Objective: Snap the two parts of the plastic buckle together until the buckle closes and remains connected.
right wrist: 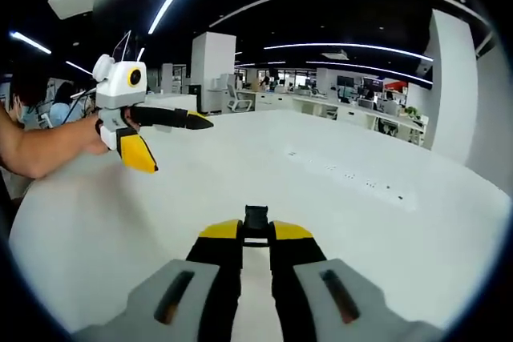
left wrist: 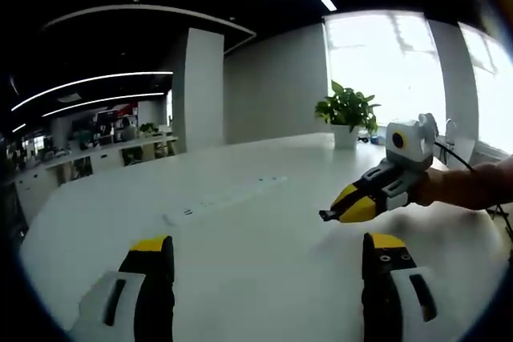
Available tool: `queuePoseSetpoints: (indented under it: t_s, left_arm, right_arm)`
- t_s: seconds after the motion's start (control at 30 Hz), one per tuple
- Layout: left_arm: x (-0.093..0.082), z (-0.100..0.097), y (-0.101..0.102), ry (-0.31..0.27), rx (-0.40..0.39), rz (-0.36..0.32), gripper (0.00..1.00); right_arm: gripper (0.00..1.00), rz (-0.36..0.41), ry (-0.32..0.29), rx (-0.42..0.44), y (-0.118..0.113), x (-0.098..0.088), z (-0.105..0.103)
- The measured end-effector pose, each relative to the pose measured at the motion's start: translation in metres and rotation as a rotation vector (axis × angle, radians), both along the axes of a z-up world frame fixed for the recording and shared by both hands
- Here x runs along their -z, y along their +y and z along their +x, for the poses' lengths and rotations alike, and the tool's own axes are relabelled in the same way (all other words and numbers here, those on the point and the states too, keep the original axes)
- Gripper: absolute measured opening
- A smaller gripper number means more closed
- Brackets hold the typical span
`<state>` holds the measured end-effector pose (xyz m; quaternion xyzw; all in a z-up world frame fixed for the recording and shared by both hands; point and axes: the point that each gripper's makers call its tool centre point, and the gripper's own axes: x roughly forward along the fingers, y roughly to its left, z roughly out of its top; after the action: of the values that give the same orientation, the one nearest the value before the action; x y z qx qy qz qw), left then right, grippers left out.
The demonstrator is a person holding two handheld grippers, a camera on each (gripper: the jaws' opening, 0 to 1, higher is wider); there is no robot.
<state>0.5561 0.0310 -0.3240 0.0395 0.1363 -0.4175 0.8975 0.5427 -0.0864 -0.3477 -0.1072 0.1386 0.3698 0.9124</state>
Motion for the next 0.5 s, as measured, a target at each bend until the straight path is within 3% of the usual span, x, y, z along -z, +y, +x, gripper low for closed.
queuePoseSetpoints:
  t_s: [0.37, 0.43, 0.5]
  left_arm:
    - [0.003, 0.010, 0.003, -0.002, -0.017, 0.008, 0.99]
    - [0.004, 0.011, 0.002, 0.022, -0.009, -0.001, 0.99]
    - [0.003, 0.013, 0.004, 0.000, -0.021, 0.013, 0.99]
  right_arm:
    - [0.10, -0.002, 0.001, 0.009, -0.002, 0.002, 0.010]
    - [0.10, -0.002, 0.000, 0.011, -0.002, 0.002, 0.012]
    - [0.10, -0.002, -0.001, 0.010, -0.001, 0.002, 0.013]
